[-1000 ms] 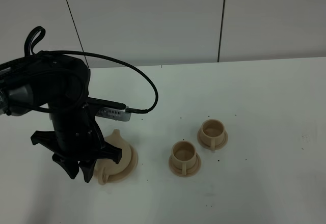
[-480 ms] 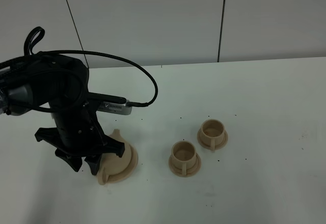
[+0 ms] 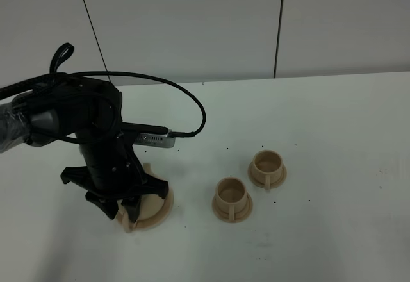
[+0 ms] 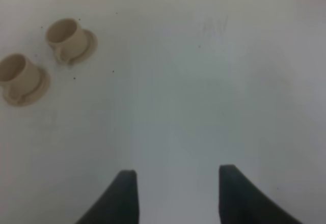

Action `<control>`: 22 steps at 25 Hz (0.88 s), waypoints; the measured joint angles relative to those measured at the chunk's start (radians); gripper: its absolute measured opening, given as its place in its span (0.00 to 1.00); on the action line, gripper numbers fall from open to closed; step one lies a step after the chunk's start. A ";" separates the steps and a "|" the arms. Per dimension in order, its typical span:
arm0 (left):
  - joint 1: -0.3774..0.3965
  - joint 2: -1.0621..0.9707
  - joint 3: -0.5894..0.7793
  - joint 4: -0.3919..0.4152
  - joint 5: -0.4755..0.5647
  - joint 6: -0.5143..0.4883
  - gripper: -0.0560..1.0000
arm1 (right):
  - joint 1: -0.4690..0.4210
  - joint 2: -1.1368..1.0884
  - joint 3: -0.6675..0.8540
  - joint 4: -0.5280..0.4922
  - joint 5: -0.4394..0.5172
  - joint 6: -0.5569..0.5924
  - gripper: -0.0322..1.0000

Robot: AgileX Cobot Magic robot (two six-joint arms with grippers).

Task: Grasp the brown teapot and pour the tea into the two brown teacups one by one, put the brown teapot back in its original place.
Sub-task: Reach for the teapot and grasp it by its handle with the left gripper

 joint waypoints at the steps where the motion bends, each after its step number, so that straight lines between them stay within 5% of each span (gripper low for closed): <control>1: 0.000 0.004 -0.006 -0.006 -0.001 0.001 0.46 | 0.000 0.000 0.000 0.000 0.000 0.000 0.38; 22: 0.000 0.006 -0.010 -0.018 -0.002 0.021 0.46 | 0.000 0.000 0.000 0.000 0.000 0.000 0.38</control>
